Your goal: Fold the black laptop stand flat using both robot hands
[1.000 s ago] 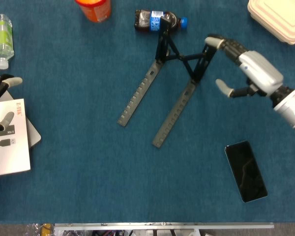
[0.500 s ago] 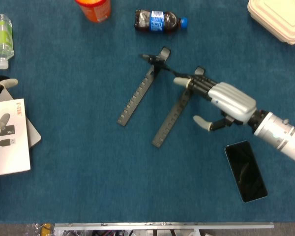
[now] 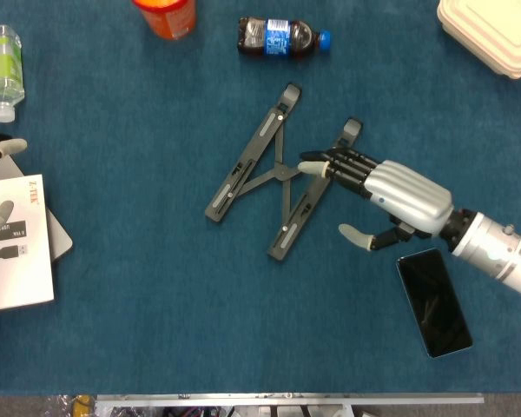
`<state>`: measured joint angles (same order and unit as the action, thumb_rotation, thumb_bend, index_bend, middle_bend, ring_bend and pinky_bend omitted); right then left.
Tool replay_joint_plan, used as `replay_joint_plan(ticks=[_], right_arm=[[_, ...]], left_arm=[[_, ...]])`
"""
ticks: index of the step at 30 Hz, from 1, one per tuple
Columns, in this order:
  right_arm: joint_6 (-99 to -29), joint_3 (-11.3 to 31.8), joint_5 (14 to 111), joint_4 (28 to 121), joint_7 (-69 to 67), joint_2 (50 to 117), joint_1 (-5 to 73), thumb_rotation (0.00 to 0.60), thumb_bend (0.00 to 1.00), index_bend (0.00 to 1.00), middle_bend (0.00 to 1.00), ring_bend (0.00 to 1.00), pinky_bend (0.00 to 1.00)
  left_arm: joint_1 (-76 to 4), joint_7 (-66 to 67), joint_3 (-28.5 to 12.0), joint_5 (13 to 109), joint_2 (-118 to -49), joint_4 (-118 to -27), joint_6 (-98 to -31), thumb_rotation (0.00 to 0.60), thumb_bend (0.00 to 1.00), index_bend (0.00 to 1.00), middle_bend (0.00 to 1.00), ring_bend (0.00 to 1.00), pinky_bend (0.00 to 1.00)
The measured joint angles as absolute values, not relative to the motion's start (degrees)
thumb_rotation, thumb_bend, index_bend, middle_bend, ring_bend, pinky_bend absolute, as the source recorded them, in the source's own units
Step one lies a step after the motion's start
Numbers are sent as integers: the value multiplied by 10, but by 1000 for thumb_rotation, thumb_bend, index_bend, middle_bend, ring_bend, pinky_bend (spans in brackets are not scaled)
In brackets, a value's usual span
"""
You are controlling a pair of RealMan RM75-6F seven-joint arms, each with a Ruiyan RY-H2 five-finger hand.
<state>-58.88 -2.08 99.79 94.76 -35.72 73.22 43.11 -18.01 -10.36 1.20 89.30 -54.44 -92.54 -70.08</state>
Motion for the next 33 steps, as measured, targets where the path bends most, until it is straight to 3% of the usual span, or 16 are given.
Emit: replay_joint_plan(ticks=[7,15,33], right_arm=[[-592,-19,990,938,-300,729,425,600,412,0,0,0,0],[-594,-12,968,930,-170,726,411,600,334,0,0,0,0],[-613,-12,948,896,21,751,372,600,247,0,0,0,0]], left_arm=[[-191,-106,9,900,-540,-933,-692,600,358,185,171,61,26],[-217,-172,12,931,-547,-937,-670,600,357,186,190,62,26],[-340,-223,-9,919,-663,-888,-523,600,358,188,249,121,26]])
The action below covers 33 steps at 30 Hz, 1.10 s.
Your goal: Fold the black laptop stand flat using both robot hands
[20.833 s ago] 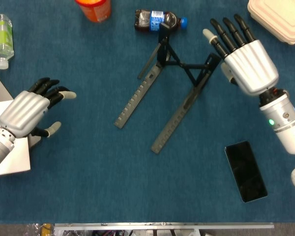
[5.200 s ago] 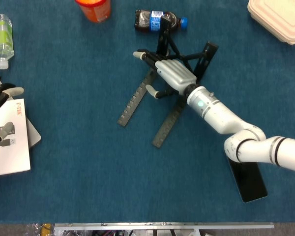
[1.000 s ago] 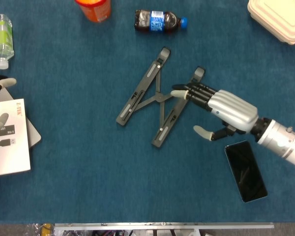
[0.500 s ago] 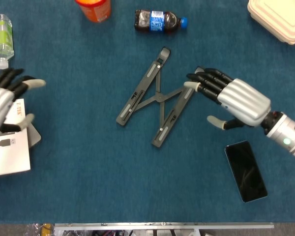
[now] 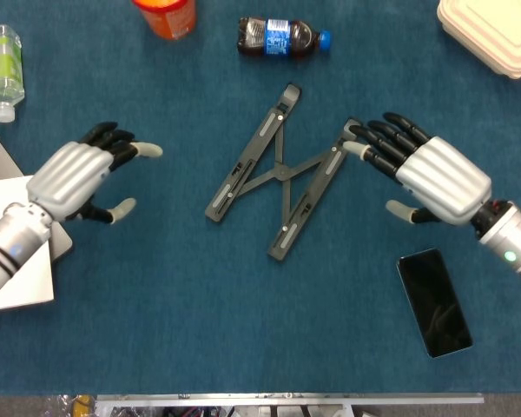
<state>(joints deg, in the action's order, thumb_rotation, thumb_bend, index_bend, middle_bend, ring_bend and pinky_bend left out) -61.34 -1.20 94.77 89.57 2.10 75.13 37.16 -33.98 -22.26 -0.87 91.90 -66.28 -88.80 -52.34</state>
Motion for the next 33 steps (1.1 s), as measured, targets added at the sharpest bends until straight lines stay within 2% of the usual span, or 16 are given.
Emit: replay_joint_plan(ticks=[9,33], right_arm=[[-581,-8,927,859,72,778,376,600,207,0,0,0,0],[-485,36,861,668,223,967,447,600,203,0,0,0,0]], left_arm=[[-349,-205,-19,878,-673,-867,-516,600,357,188,243,122,26],[-242,-246,23,922,-573,-893,-687,600,358,187,230,120,26]])
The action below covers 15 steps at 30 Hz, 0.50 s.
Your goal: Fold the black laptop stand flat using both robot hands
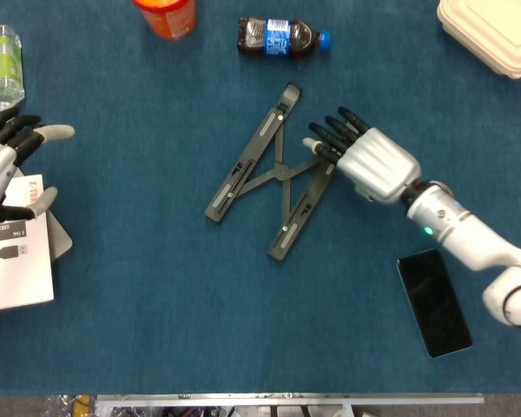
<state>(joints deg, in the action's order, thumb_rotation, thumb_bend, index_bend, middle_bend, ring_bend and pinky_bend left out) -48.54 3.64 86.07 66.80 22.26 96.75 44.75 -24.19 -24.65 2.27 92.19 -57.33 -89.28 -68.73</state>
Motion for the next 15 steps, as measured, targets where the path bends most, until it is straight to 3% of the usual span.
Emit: replay_joint_plan(ticks=[15], right_arm=[[-462,67,847,574,225,1059,503,600,199,0,0,0,0]], left_arm=[[-218,-269,29,934,-557,-883,-721,600,358,186,228,117,27]])
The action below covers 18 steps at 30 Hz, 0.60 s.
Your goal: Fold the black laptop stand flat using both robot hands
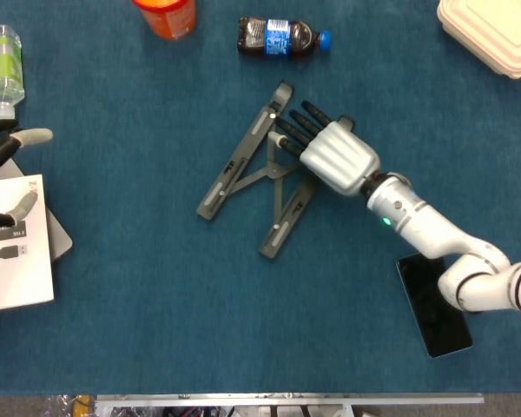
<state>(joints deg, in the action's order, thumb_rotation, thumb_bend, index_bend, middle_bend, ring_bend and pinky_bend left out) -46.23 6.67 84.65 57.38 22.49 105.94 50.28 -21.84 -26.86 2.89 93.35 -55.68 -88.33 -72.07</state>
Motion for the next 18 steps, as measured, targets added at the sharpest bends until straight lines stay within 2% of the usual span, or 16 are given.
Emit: replay_joint_plan(ticks=[10,18], right_arm=[[-452,78,834,580,236,1076,523,600,200,0,0,0,0],[-473,74,832,659,229,1020,508,600,199,0,0,0,0]], left_arm=[[-213,-276,31,933,-553,-882,-720,600,358,186,227,116,26],[-239,-315,24,932,-554,-889,-682,587,357,201,244,117,27]])
